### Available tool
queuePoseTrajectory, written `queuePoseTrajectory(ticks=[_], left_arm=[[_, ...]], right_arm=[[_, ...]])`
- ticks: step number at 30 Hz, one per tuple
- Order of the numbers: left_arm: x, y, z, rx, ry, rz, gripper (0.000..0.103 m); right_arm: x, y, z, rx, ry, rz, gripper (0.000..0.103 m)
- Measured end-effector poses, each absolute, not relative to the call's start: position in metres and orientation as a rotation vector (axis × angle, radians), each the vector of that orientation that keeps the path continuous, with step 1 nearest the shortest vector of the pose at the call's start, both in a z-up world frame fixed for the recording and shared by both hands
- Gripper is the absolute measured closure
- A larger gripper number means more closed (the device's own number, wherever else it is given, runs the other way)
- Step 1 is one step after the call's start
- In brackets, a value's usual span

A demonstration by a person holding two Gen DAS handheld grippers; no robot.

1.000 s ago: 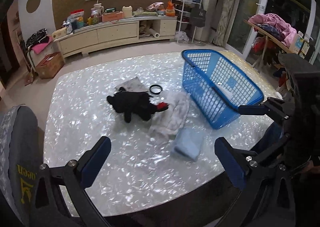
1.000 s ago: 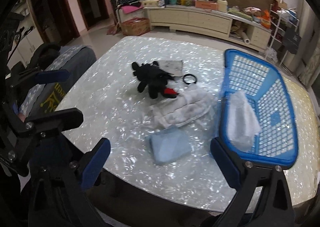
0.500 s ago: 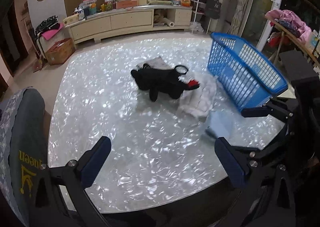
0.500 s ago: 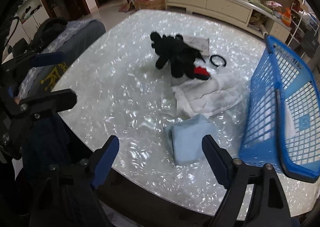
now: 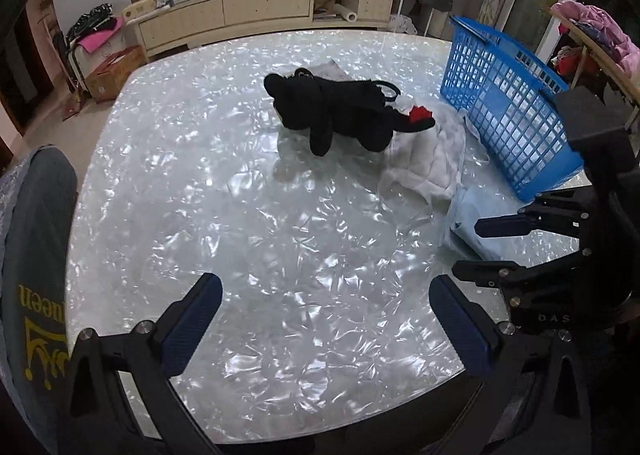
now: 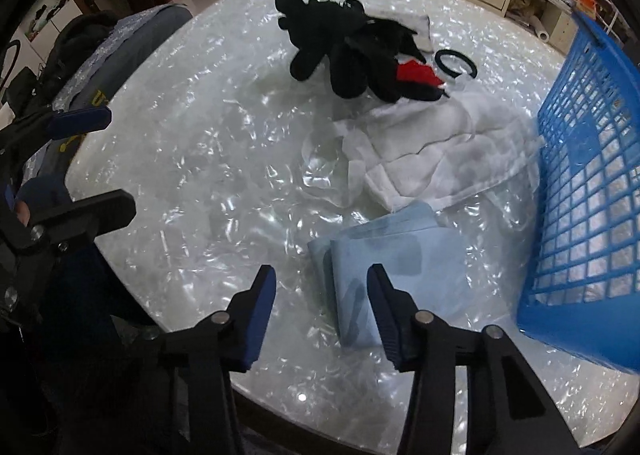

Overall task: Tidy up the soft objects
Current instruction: 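Grasp the light blue cloth with the right gripper, then lift the light blue cloth into the blue basket and open the right gripper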

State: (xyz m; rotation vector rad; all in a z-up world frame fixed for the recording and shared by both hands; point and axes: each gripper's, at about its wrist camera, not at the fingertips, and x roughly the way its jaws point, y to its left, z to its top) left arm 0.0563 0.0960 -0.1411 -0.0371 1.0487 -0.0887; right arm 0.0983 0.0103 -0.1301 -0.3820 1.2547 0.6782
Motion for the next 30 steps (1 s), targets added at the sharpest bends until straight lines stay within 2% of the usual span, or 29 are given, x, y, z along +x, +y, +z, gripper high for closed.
queuePoseTrajectory(ticks=[2,9,13,15,17,20,30], left_arm=[[0.058,0.095,-0.146,-0.026,1.054,-0.094,0.0],[0.061,0.095,-0.153,-0.012,1.052,-0.103,0.0],[0.063,0.096,-0.156,-0.026,1.056,-0.109,0.0],[0.063,0.096,-0.156,-0.031,1.058,-0.11,0.0],[0.063,0.096,-0.156,-0.03,1.053,-0.113,0.0],[0.063,0.095,-0.154,-0.033,1.046,-0.124,0.0],[0.061,0.09,-0.137,-0.011,1.007,-0.131,0.0]], right_arm=[[0.101,0.013,-0.136,-0.386,1.264,0.679,0.066],[0.105,0.021,-0.146,-0.398,1.266,0.667,0.07],[0.102,0.027,-0.149,-0.455,1.242,0.643,0.082],[0.101,0.029,-0.15,-0.48,1.231,0.628,0.084],[0.101,0.028,-0.151,-0.474,1.23,0.626,0.093],[0.102,0.025,-0.151,-0.484,1.225,0.607,0.098],[0.109,0.009,-0.136,-0.418,1.243,0.607,0.099]])
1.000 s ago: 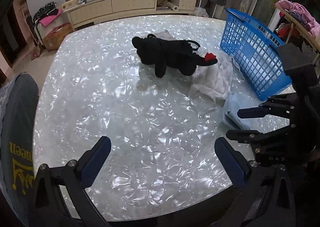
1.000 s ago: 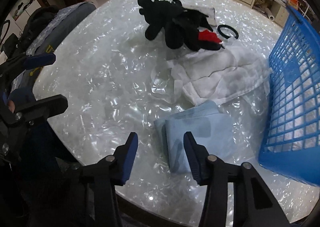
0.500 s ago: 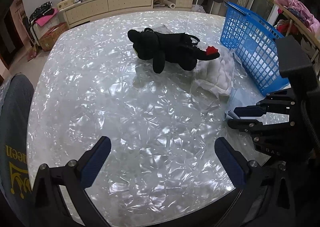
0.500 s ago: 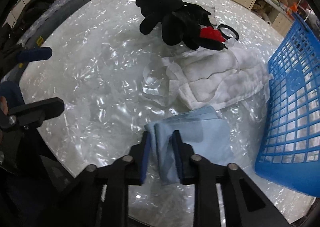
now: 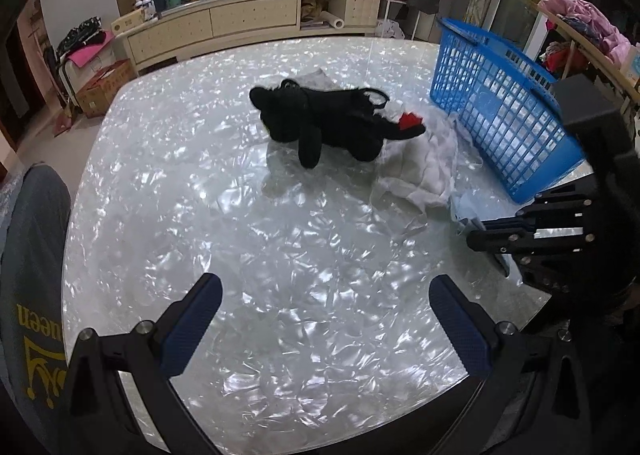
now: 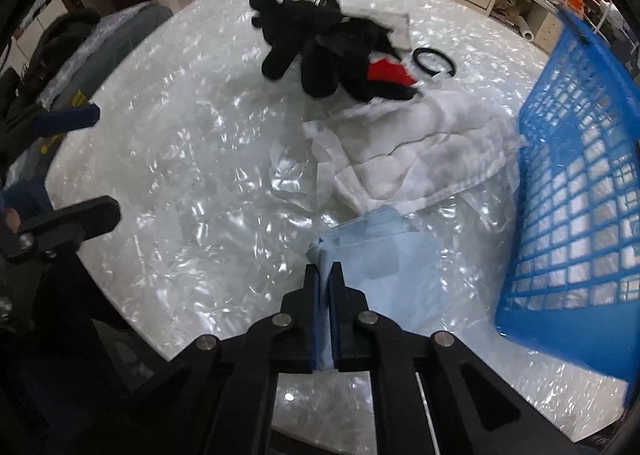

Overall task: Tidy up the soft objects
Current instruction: 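Lift the light blue cloth into the blue basket and open the right gripper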

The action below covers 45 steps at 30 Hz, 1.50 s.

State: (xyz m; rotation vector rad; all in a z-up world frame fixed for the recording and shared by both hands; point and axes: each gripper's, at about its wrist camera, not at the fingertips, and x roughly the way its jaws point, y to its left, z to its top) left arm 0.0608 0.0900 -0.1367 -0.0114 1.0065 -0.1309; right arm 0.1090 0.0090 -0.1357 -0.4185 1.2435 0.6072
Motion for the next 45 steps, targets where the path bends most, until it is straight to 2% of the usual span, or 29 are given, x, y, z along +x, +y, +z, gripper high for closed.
queuePoseTrajectory(ticks=[27,37,45], left_arm=[[0.088,0.009,-0.013,0.017,0.886,-0.196,0.0],[0.12,-0.006,-0.018,-0.011,0.928,-0.192,0.0],[0.143,-0.001,-0.038,-0.021,0.973,-0.177,0.0]], right_arm=[[0.112,-0.083,0.021,-0.197,0.954,0.618,0.099],[0.137,-0.138,0.043,-0.181,0.895,0.485,0.099],[0.168,-0.161,0.018,-0.222,0.933,0.399,0.099]])
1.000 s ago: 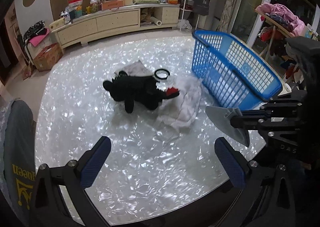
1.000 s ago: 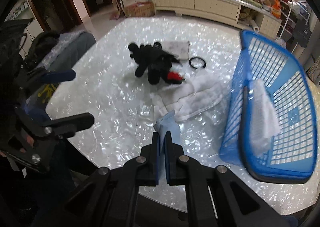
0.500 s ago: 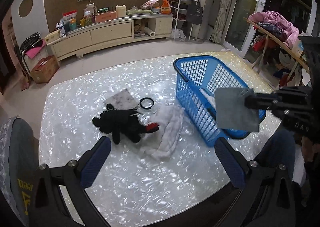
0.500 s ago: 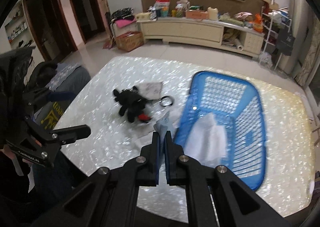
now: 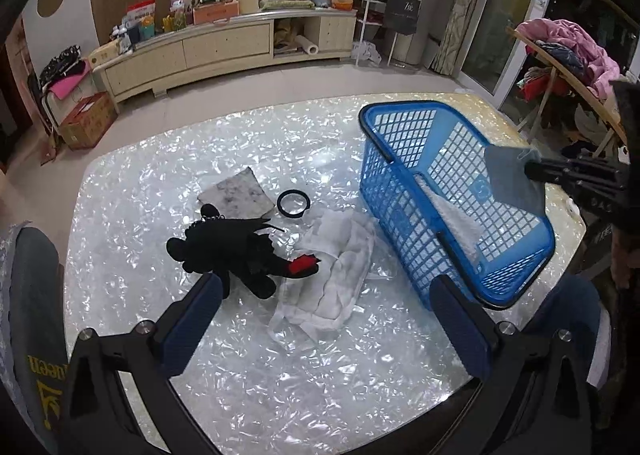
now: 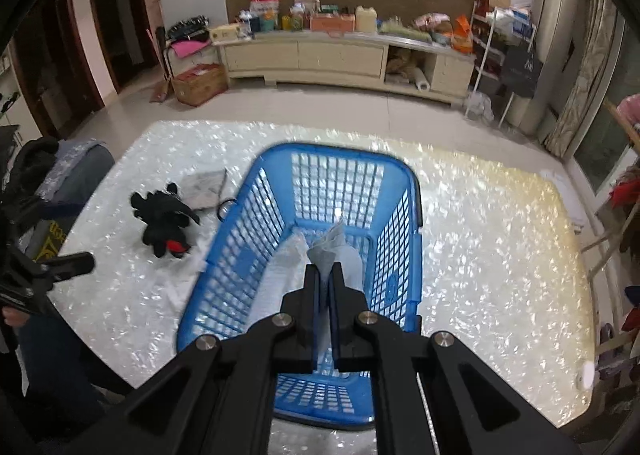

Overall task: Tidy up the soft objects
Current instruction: 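Lift the light blue cloth into the blue basket and open the right gripper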

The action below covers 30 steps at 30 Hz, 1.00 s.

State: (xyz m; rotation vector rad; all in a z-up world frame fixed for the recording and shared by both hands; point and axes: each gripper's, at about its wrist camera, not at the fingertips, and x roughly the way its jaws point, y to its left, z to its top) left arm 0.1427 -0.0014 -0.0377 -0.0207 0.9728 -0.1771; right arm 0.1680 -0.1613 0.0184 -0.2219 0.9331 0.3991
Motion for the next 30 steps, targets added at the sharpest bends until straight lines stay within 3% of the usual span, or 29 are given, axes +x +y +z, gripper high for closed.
queuePoseTrajectory(ticks=[8,13,21,30], left_arm=[[0.156,0.014,-0.062,-0.053,1.001,-0.169,0.0],[0.161,0.024,-0.078,-0.062,1.031,-0.15,0.0],[0.164,0.046,-0.095,-0.126,1.047,-0.15,0.0],[0.158,0.054,-0.102,-0.16,1.056,-0.152,0.0]], right_arm=[[0.181,-0.142,-0.031,-0.274,1.076,0.442,0.099],[0.19,-0.129,-0.072,-0.21,1.265,0.5,0.098],[0.201,-0.126,-0.09,-0.166,1.38,0.506,0.096],[0.182,-0.112,-0.073,-0.222,1.311,0.494,0.064]])
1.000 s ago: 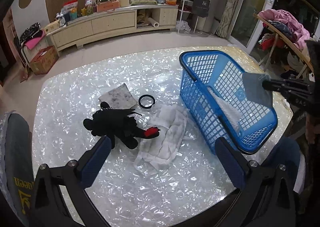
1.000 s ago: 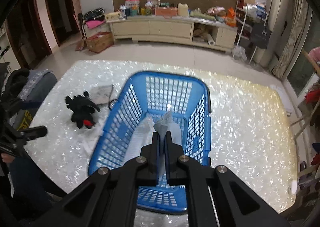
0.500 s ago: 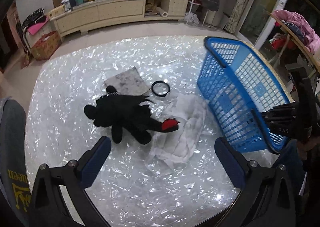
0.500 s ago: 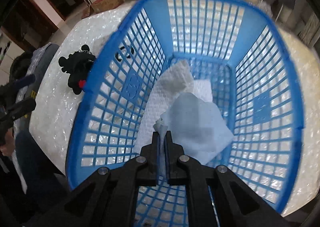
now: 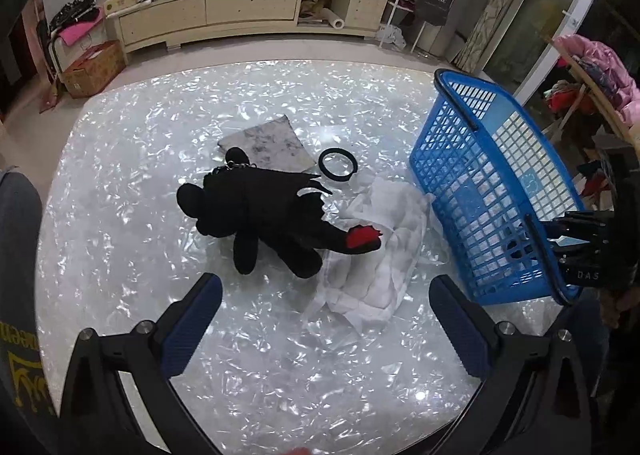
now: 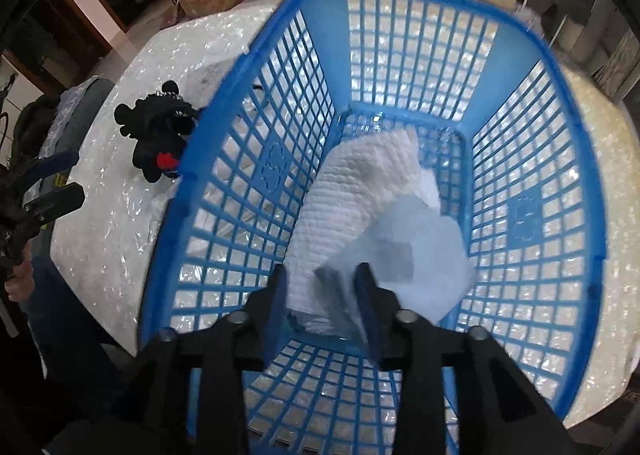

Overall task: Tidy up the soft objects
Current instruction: 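Lift the light blue cloth into the blue basket and open the right gripper, then lower the left gripper onto the black plush toy and close on it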

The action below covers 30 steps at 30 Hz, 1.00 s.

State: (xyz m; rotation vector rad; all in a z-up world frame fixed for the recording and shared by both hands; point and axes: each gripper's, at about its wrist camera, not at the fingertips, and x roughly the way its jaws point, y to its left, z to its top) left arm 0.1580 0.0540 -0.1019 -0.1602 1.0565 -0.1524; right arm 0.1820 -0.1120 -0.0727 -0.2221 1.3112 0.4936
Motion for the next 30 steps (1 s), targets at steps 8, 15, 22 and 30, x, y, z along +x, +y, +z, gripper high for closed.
queuePoseTrajectory(ticks=[8,15,22,30], left_arm=[[0.162,0.072,-0.109,-0.169,1.083,-0.094,0.0],[0.183,0.089,-0.135,-0.253,1.139,-0.014,0.0],[0.218,0.09,-0.16,-0.341,1.185,0.035,0.0],[0.256,0.088,-0.184,-0.34,1.229,0.14,0.0]], right_arm=[[0.172,-0.127,-0.048,-0.167,1.242,0.479,0.036],[0.177,-0.133,-0.038,-0.125,1.208,0.476,0.025],[0.185,-0.137,-0.037,-0.117,1.192,0.473,0.025],[0.185,-0.137,-0.037,-0.137,1.165,0.504,0.025]])
